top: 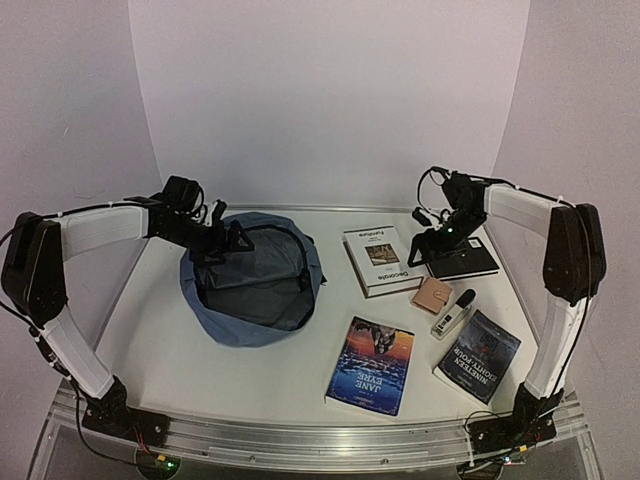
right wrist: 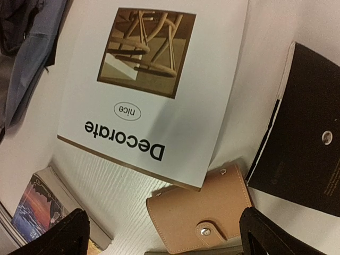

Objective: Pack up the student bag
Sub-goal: Adjust the book at the center of the board.

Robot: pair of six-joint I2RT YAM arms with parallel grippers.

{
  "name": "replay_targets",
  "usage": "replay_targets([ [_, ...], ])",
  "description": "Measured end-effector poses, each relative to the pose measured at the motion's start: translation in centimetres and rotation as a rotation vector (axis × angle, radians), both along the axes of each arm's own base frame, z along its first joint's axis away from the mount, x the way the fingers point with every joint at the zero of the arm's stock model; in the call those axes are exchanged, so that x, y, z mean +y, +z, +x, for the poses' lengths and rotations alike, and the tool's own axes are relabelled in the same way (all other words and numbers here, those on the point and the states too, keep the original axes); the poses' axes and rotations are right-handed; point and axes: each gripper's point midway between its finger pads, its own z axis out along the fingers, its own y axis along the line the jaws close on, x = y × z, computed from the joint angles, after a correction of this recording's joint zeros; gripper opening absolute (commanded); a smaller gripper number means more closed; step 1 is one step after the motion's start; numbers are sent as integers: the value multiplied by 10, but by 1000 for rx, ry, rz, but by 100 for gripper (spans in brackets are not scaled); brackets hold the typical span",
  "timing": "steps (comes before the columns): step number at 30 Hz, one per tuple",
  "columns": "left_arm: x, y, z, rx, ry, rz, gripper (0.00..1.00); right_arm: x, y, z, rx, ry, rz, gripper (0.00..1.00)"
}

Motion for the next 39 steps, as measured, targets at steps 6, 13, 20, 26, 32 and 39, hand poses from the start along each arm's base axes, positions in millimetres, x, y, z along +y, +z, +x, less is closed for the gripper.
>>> replay_targets([
  [6, 5, 1, 4, 33, 63, 9, 100, 1, -3, -13, 54, 22, 7, 98],
  [13, 4, 19, 13, 25, 105, -6, 100, 3, -3, -21, 65, 83, 17, 98],
  [20, 3, 25, 22, 32, 122, -6, 100, 3, -1, -20, 73, 81, 36, 98],
  [26, -8, 27, 27, 52, 88, -40, 97, -3, 8, 5, 44, 38, 57, 98],
  [32, -43, 67, 46, -10, 47, -120, 94, 7, 19, 37, 10, 16, 125, 91],
  [39, -144, 76, 37, -52, -117, -181, 91, 18, -24, 51, 108, -13, 170, 89],
])
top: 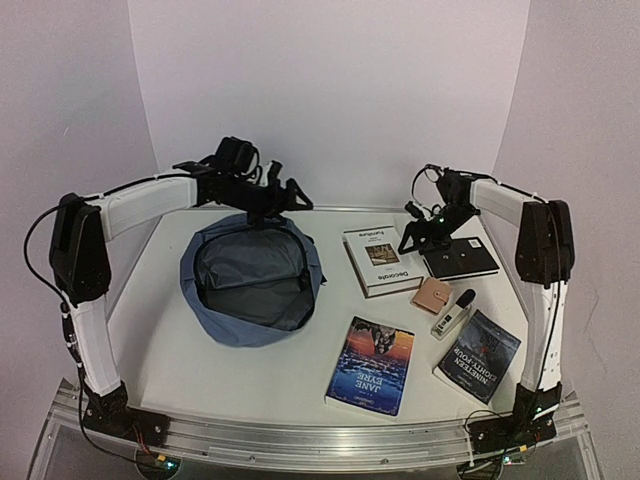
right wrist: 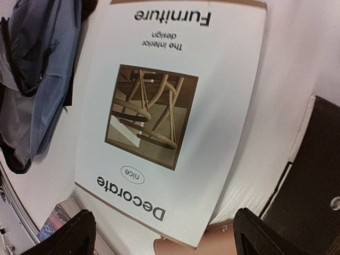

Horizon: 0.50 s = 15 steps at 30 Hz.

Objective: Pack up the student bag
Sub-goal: Adjust the book at the center of the board.

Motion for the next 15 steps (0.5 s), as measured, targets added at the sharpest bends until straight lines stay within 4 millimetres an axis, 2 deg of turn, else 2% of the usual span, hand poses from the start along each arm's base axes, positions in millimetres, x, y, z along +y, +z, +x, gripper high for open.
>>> replay_targets([
  [2, -22, -12, -5, 14, -36, 7, 90, 0, -12, -1, 33, -9, -1, 89],
  [4, -36, -29, -9, 48, -54, 20, 89, 0, -19, -2, 54, -17, 0, 89],
  [9, -55, -63, 0, 114, -52, 39, 88, 8, -28, -6, 99, -28, 25, 85],
  [15, -72, -85, 12, 157, -59, 45, 84, 35, -34, -23, 147, 4, 73, 83],
])
